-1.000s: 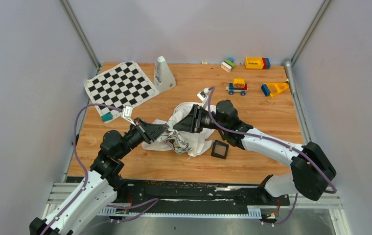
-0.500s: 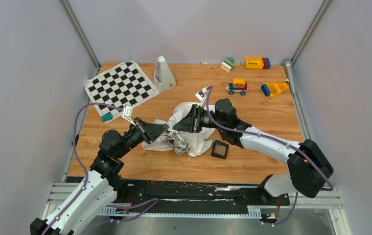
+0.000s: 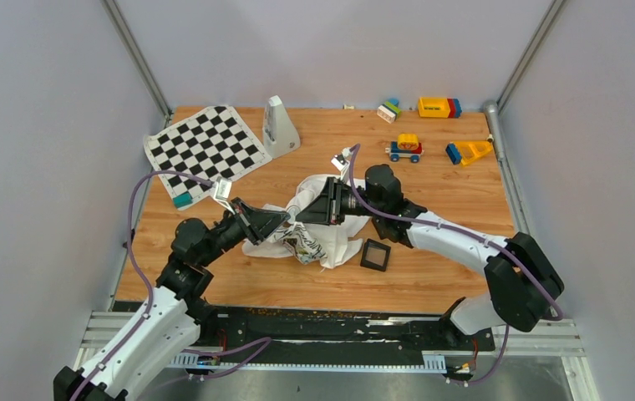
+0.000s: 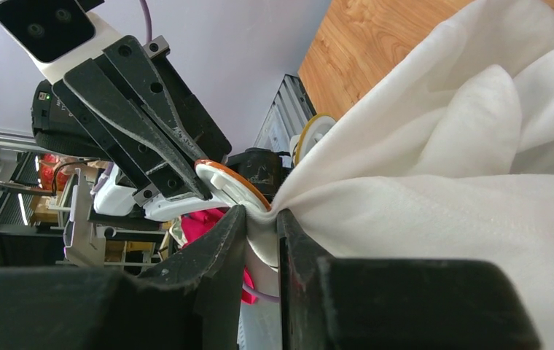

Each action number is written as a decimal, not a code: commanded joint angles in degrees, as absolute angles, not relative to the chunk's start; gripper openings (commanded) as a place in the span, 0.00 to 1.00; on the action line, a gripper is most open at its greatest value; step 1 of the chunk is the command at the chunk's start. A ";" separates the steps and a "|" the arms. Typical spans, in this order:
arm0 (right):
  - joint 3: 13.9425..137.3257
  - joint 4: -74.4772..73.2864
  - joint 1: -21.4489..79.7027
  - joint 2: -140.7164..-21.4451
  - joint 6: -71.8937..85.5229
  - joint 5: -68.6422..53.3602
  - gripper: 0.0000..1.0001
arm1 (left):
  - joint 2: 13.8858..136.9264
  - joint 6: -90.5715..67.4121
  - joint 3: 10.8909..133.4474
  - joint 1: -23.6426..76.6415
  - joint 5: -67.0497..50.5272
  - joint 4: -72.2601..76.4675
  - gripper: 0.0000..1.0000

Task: Remove the brooch from the garment

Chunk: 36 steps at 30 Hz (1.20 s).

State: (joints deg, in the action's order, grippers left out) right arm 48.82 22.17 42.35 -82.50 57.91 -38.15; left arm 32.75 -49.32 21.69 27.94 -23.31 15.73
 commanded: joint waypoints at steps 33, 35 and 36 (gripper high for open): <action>44.86 23.75 43.69 -73.74 50.86 -31.37 0.49 | 31.51 -51.84 23.83 29.44 -25.45 14.29 0.00; 43.39 27.32 43.59 -73.40 51.71 -32.63 0.52 | 31.09 -53.16 23.31 29.44 -25.66 15.75 0.00; 43.14 28.13 43.59 -73.43 51.89 -33.09 0.55 | 30.86 -53.56 23.21 29.44 -25.62 16.51 0.00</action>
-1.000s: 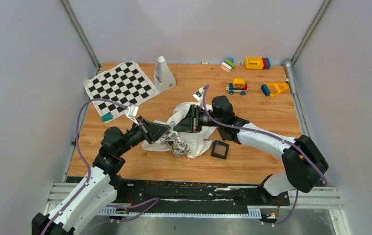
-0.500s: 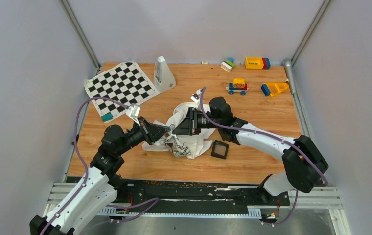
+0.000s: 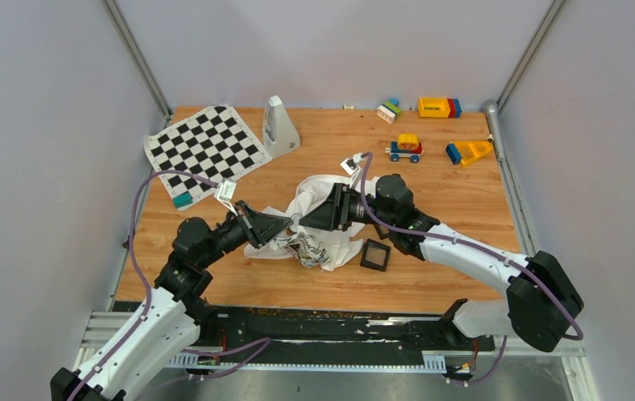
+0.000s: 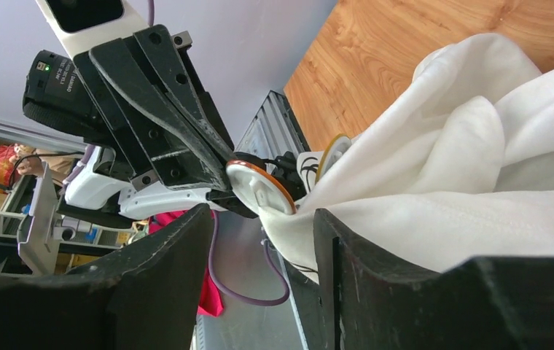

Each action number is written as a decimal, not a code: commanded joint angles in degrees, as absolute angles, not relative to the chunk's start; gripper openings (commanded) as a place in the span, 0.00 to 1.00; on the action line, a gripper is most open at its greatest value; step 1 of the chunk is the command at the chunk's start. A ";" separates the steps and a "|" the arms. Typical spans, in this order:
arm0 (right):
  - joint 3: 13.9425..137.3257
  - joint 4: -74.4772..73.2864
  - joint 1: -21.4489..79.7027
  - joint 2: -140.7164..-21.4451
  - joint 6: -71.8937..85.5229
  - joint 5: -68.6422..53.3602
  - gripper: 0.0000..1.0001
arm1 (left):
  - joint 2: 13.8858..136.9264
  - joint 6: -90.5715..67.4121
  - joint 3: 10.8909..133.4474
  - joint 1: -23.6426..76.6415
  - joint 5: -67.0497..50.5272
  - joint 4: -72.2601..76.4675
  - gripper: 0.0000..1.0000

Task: Remove the brooch from the garment

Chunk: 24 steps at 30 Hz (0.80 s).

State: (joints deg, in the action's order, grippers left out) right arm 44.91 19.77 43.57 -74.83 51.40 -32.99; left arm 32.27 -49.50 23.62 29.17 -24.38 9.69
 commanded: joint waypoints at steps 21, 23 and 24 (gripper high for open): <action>42.01 35.04 43.57 -73.38 56.15 -37.13 0.21 | 28.64 -55.08 21.42 29.44 -22.60 17.83 0.00; 42.18 34.44 43.59 -72.85 56.04 -37.06 0.19 | 28.54 -54.53 21.19 29.44 -22.14 16.90 0.00; 42.19 34.31 43.59 -72.72 56.00 -37.13 0.16 | 28.60 -54.28 21.01 29.44 -22.01 16.75 0.00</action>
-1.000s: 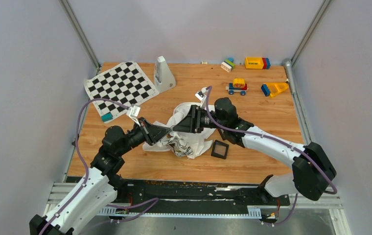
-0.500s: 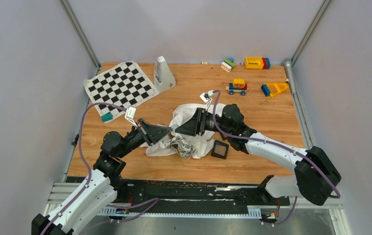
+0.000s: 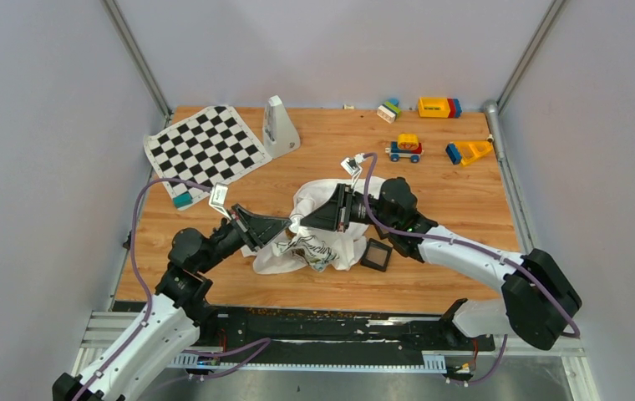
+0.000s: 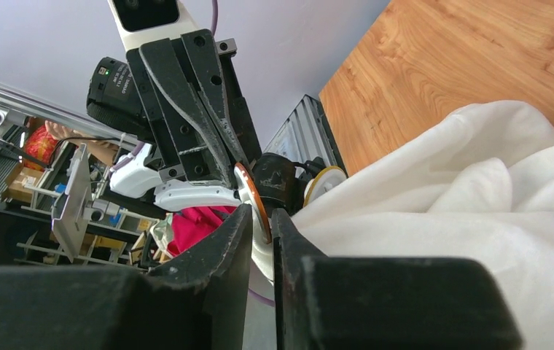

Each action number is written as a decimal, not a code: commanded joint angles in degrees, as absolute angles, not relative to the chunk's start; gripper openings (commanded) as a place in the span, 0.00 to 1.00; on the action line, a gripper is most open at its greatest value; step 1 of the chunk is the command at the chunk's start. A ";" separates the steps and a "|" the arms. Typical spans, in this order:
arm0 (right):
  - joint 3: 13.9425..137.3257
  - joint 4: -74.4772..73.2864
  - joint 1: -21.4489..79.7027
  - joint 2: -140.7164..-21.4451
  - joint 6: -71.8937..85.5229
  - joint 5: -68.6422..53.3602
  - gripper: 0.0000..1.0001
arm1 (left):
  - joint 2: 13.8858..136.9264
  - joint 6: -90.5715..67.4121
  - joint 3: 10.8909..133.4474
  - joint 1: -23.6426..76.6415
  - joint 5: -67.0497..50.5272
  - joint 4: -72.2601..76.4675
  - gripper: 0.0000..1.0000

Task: Remove the brooch from the garment

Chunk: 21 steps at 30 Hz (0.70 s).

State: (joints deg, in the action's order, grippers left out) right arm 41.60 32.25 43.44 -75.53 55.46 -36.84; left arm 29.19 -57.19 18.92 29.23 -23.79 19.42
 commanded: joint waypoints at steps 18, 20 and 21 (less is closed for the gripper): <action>46.74 23.36 43.02 -70.89 53.17 -38.40 0.00 | 29.29 -50.55 25.33 29.44 -27.90 9.04 0.36; 47.29 22.87 42.96 -70.99 52.82 -39.08 0.00 | 29.65 -50.95 25.36 29.44 -28.87 9.29 0.37; 47.48 22.92 42.98 -71.09 52.81 -39.67 0.00 | 29.86 -51.10 25.39 29.44 -29.21 9.35 0.38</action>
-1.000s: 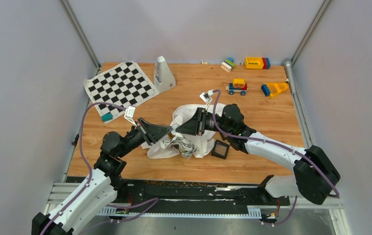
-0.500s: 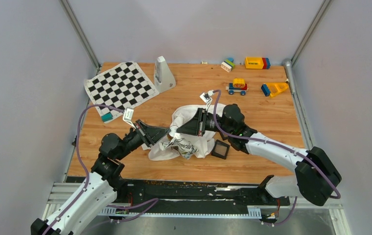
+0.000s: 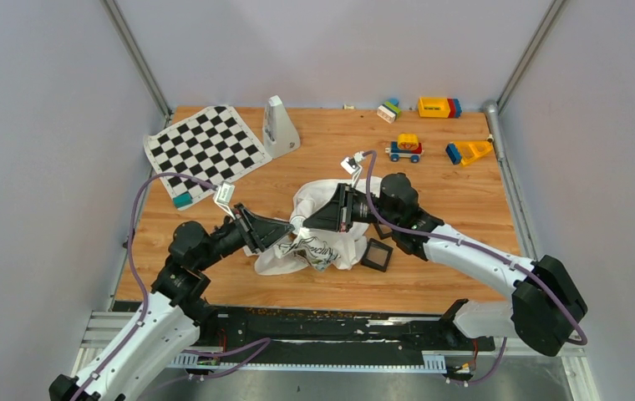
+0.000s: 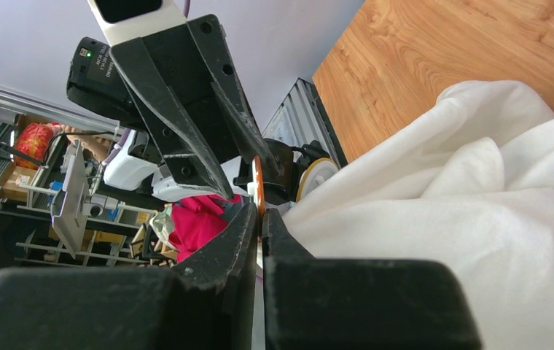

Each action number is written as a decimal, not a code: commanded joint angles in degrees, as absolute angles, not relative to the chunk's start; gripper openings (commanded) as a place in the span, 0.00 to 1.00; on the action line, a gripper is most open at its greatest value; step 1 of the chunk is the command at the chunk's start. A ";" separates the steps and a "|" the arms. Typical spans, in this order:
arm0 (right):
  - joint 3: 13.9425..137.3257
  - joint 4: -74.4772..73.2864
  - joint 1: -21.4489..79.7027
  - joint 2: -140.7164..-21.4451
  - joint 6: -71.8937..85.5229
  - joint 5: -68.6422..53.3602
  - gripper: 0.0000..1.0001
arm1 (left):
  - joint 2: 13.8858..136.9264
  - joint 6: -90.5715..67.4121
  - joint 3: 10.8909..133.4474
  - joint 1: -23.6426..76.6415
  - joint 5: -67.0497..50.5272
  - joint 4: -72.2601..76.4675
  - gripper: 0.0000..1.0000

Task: Remove the brooch from the garment

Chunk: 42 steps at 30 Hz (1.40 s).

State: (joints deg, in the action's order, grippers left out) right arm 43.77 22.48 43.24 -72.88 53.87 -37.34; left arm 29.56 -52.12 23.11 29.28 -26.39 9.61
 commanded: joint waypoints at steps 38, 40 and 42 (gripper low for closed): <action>47.64 26.96 43.68 -76.14 54.49 -45.02 0.45 | 31.14 -57.93 20.61 29.44 -28.88 24.43 0.00; 46.83 26.96 43.68 -75.81 54.36 -43.67 0.50 | 30.72 -58.91 19.93 29.44 -28.24 25.63 0.00; 45.79 27.41 43.68 -75.34 54.38 -42.56 0.51 | 30.09 -60.19 18.89 29.44 -27.51 27.30 0.00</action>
